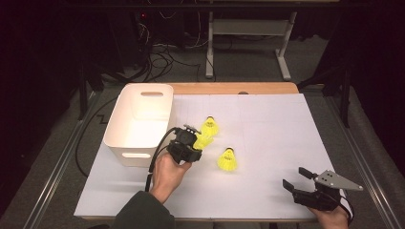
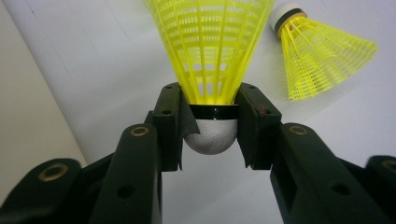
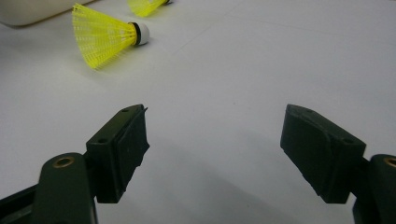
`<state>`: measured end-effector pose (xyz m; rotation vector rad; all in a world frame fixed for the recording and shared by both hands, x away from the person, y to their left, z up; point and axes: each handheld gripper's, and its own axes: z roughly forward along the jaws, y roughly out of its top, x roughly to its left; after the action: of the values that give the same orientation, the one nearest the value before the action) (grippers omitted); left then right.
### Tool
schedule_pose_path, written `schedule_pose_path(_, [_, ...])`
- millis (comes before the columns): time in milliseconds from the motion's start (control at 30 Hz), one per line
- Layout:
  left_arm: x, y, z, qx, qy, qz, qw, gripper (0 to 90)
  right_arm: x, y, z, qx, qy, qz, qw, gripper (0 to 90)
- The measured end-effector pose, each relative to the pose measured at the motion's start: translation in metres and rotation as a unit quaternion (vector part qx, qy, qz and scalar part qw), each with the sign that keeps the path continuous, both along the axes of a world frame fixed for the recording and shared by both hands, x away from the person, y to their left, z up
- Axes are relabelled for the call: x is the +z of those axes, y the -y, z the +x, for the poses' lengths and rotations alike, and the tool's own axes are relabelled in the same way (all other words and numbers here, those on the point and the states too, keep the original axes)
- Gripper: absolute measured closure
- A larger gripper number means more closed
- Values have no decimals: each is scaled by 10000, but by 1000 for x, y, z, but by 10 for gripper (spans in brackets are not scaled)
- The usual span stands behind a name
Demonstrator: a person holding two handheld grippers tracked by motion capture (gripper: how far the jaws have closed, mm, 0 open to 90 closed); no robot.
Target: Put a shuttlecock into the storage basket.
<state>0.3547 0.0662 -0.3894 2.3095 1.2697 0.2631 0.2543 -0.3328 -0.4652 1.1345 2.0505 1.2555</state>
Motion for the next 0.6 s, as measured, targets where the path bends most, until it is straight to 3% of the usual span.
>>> schedule_pose_path(333, [3, -3, 3, 74, -16, -33, 10000, 648, 0, 0, 0, 4, -7, 13, 10000, 233])
schedule_pose_path(600, [16, -1, 7, 111, 105, 5, 9999, 648, 0, 0, 0, 8, -2, 12, 10000, 233])
